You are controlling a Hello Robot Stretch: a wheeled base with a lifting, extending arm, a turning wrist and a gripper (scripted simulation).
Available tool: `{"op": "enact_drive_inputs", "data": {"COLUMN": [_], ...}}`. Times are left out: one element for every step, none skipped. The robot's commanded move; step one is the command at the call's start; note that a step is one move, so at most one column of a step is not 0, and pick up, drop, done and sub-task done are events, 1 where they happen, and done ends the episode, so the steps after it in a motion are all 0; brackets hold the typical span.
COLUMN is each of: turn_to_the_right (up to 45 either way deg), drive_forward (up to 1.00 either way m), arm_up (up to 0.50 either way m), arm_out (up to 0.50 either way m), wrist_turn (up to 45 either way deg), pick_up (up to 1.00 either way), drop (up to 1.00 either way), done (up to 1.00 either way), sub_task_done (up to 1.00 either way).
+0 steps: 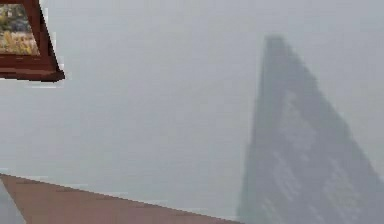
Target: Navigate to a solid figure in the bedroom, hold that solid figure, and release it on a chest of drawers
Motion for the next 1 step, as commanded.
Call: {"op": "enact_drive_inputs", "data": {"turn_to_the_right": [0.0], "drive_forward": [0.6], "arm_up": [0.0], "arm_out": [0.0], "wrist_turn": [0.0], "pick_up": [0.0], "drop": [0.0], "done": [0.0], "sub_task_done": [0.0]}}
